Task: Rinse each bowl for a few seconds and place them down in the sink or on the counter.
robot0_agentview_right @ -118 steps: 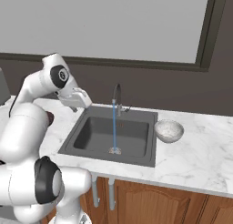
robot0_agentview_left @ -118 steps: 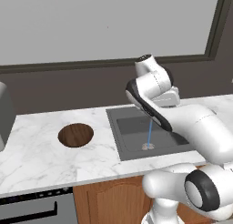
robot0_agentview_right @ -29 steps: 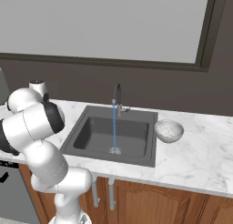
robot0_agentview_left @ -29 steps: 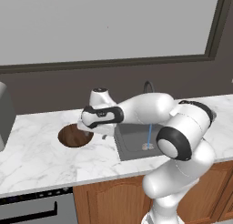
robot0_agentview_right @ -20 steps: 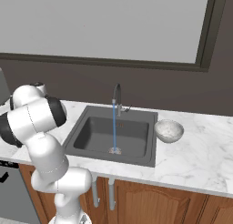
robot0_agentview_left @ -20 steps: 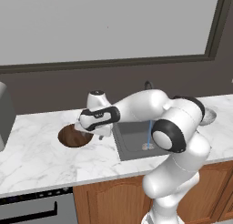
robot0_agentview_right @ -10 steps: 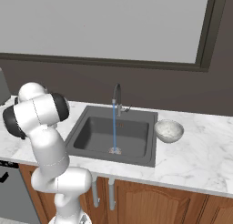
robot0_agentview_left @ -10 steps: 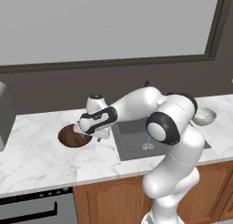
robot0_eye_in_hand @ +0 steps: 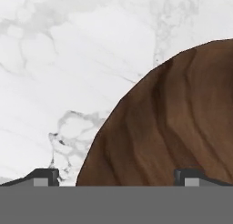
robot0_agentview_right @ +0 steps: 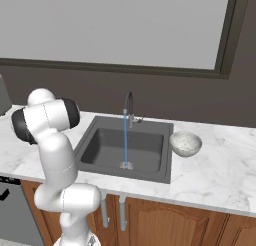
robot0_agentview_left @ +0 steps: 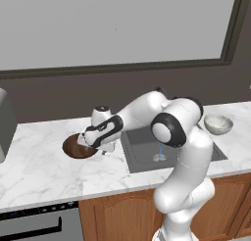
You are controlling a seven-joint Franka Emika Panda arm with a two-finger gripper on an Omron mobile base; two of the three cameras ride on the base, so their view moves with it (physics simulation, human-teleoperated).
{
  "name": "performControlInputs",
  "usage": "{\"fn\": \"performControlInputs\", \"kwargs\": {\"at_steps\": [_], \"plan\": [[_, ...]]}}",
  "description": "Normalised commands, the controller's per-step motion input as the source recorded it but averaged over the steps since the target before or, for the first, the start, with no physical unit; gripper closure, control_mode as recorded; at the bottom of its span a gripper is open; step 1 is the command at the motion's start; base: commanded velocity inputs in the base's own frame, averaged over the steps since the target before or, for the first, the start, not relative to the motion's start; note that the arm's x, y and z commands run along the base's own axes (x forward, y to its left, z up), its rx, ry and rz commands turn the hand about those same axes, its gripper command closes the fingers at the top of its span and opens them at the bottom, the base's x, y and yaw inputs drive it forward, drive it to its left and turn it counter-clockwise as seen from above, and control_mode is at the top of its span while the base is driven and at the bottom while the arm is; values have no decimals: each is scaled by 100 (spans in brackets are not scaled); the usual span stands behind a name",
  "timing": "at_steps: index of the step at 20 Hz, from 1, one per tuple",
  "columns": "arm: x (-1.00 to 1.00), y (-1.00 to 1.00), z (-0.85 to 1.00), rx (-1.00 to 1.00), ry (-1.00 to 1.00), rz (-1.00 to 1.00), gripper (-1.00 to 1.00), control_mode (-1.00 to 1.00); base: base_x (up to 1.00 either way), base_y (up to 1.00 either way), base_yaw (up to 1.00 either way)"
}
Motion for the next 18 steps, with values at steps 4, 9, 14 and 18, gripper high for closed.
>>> {"fn": "performControlInputs", "kwargs": {"at_steps": [4,9,14,18], "plan": [[20,19,-26,1,0,0,-100,-100,0,0,0],[20,24,-20,0,0,0,100,-100,0,0,0],[11,12,-1,0,-2,0,100,-100,0,0,0],[7,9,1,0,-5,0,100,-100,0,0,0]]}}
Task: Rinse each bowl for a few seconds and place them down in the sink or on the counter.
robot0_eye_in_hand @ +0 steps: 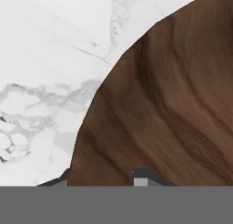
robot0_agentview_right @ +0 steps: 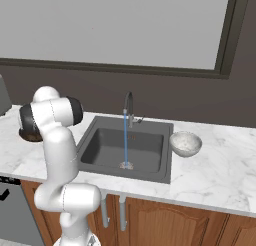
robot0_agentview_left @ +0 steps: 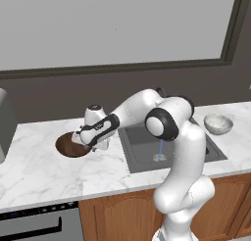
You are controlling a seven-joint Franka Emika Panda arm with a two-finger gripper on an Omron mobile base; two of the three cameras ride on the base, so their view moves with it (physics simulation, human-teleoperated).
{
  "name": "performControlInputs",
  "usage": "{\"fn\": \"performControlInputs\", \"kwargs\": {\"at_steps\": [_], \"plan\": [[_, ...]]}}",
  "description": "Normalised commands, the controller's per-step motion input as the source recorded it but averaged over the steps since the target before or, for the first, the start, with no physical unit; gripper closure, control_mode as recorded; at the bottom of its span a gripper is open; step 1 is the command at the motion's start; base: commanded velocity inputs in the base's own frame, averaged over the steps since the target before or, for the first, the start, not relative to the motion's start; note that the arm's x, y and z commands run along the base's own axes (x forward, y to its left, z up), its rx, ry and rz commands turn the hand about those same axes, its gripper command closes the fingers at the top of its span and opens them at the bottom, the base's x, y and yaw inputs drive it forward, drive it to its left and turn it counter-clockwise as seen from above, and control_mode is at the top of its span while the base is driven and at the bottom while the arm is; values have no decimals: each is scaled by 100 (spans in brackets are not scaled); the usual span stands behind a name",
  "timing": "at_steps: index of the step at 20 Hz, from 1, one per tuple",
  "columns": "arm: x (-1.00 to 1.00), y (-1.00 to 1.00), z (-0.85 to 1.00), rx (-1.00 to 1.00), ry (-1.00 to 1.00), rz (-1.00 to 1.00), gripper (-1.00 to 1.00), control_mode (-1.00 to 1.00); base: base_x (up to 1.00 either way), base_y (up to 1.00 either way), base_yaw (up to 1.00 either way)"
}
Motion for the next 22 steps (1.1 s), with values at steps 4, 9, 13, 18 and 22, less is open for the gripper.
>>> {"fn": "performControlInputs", "kwargs": {"at_steps": [4,9,13,18,22], "plan": [[2,1,8,1,-5,-2,100,-100,0,0,0],[0,-9,21,6,-5,-6,100,-100,0,0,0],[-5,-31,31,9,-7,-12,100,-100,0,0,0],[-13,-34,31,1,-1,-22,100,-100,0,0,0],[-16,-26,30,0,0,-33,100,-100,0,0,0]]}}
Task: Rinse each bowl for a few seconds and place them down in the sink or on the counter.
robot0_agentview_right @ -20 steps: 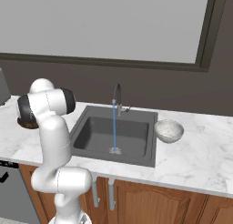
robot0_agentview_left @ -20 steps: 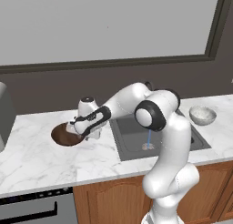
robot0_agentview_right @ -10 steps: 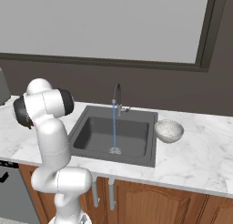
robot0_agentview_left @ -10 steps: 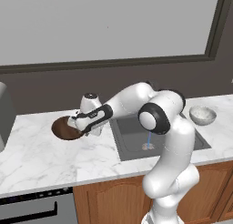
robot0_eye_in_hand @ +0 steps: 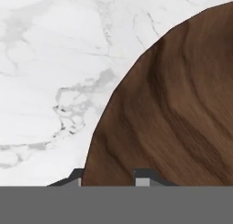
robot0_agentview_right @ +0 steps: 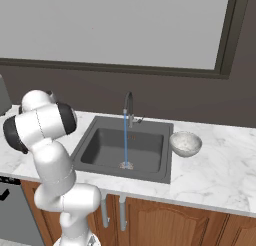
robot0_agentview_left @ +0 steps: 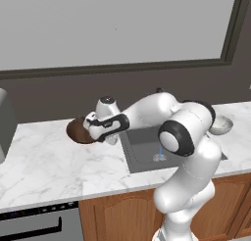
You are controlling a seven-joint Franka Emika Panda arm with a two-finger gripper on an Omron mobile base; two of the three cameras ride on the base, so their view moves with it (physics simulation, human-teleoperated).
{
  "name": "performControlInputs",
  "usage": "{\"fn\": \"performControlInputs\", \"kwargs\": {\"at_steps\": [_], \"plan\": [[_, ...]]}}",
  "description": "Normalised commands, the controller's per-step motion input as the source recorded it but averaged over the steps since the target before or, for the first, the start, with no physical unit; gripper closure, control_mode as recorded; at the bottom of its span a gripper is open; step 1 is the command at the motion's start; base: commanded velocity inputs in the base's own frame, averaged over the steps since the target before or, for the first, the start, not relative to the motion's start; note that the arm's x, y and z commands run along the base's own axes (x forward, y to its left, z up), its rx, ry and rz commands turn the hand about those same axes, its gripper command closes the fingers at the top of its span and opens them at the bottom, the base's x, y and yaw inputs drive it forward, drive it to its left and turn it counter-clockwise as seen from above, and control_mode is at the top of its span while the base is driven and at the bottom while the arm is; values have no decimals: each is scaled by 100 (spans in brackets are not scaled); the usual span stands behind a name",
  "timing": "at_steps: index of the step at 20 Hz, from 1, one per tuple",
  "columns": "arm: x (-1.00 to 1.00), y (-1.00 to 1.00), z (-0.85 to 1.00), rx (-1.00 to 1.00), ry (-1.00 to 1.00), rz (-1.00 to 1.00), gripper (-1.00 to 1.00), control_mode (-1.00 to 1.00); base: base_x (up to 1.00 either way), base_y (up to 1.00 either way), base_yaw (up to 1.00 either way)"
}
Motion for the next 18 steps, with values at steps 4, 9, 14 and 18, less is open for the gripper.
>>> {"fn": "performControlInputs", "kwargs": {"at_steps": [4,9,14,18], "plan": [[-20,-21,41,-5,0,-25,100,-100,0,0,0],[-21,-7,38,-3,4,-20,100,-100,0,0,0],[-24,-16,30,-1,5,-20,100,-100,0,0,0],[-19,-29,21,0,4,-22,100,-100,0,0,0]]}}
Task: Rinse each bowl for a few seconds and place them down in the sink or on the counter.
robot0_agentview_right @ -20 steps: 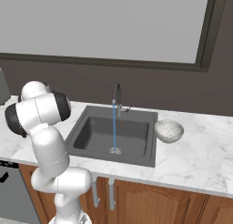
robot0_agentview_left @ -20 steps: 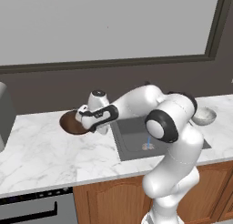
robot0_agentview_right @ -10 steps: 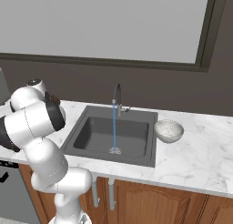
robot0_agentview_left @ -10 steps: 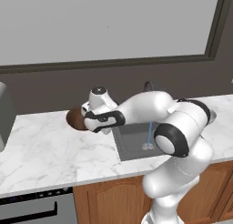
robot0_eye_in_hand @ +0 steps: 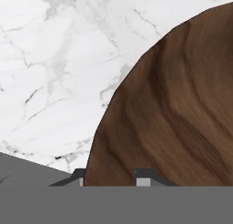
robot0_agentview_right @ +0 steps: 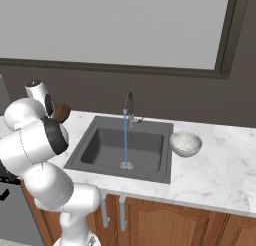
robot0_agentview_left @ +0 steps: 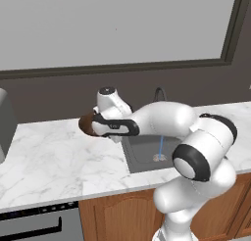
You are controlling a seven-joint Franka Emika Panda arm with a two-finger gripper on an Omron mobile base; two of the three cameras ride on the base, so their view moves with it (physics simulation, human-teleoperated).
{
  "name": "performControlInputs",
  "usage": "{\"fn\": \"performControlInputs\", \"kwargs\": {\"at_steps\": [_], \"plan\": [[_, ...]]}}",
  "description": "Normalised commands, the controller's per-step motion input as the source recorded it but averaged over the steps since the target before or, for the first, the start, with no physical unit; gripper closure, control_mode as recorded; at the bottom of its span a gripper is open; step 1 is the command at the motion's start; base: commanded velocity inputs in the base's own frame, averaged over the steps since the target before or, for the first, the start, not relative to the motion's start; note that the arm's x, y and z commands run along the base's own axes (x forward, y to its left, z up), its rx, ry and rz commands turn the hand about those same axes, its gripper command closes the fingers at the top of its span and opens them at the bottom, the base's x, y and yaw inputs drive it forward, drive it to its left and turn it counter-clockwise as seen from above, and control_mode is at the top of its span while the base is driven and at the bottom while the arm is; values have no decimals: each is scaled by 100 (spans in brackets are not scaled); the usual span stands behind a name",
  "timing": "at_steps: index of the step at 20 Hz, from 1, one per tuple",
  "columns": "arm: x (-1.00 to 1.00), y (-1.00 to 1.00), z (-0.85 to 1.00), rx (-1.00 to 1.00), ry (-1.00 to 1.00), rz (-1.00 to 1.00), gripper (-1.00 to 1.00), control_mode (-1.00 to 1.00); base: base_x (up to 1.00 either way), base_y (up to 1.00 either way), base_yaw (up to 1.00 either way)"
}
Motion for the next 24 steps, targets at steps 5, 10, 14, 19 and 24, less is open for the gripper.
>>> {"fn": "performControlInputs", "kwargs": {"at_steps": [5,10,14,19,24], "plan": [[-19,-29,8,-1,1,-20,100,-100,0,0,0],[-3,-32,0,0,1,-15,100,-100,0,0,0],[0,-35,0,0,0,-11,100,-100,0,0,0],[2,-31,0,0,0,-10,100,-100,0,0,0],[6,-23,-3,-1,0,-5,100,-100,0,0,0]]}}
